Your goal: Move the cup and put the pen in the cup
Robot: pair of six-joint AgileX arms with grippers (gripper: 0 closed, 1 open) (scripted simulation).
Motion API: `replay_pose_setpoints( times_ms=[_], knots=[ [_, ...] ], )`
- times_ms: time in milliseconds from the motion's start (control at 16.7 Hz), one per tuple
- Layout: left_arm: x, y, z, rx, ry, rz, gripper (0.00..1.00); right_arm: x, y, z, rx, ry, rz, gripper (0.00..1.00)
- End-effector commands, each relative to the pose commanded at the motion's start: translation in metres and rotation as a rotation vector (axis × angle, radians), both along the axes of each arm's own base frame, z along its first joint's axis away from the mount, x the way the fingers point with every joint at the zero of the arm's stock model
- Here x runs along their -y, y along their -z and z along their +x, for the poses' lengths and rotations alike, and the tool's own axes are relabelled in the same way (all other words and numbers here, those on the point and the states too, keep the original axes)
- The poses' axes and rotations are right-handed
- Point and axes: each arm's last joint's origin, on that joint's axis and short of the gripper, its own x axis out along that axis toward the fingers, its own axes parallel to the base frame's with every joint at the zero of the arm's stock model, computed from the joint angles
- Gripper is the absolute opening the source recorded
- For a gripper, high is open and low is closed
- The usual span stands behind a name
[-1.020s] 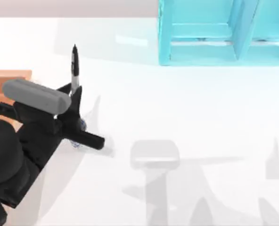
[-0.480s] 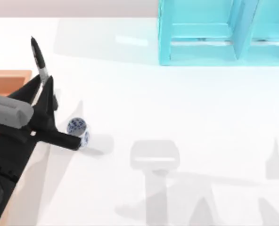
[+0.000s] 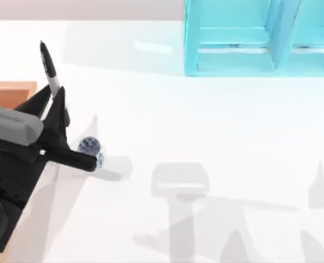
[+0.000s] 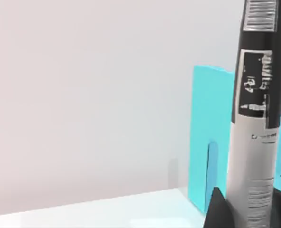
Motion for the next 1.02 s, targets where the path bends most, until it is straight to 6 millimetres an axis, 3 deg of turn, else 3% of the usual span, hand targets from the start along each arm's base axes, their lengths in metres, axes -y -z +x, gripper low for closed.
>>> replay_pose_setpoints(
  times_ms=[1020],
  knots=[
    [0.01, 0.012, 0.032, 0.003, 0.001, -0.002, 0.0, 0.0, 0.0, 0.0, 0.0, 0.0, 0.0, 1.0]
  ],
)
